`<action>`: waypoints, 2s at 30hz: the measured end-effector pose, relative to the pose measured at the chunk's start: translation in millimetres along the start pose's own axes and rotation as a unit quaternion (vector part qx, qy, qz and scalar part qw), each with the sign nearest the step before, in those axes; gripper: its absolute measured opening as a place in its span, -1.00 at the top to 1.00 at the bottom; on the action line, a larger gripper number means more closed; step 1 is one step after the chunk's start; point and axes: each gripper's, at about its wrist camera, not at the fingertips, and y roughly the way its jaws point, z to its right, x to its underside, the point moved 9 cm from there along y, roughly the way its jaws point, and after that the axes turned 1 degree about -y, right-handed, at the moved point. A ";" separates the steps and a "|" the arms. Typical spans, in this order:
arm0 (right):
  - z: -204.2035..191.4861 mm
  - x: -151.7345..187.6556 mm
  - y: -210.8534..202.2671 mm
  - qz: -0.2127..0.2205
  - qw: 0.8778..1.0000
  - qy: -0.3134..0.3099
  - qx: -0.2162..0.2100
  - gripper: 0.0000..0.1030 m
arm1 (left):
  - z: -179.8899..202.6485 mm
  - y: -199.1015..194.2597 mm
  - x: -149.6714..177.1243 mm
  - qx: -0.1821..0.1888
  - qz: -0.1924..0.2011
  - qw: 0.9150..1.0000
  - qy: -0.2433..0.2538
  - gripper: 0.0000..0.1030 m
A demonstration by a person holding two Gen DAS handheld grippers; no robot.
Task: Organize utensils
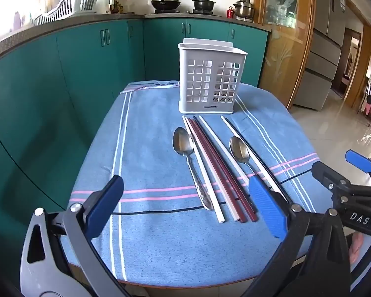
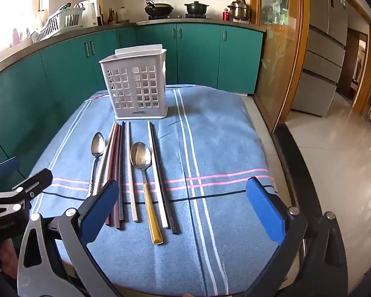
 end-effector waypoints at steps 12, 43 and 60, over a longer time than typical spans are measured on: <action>-2.5 5.0 5.9 -0.006 1.000 -0.014 0.021 -0.95 | -6.5 0.2 -1.0 0.008 -0.003 1.000 -0.025 -0.94; 2.5 3.7 4.6 -0.003 1.000 -0.006 0.021 -0.95 | -4.0 -0.6 0.6 0.004 -0.001 1.000 -0.016 -0.94; 2.6 2.6 4.1 -0.002 1.000 -0.005 0.020 -0.95 | -4.8 2.9 0.8 0.006 -0.004 1.000 -0.017 -0.94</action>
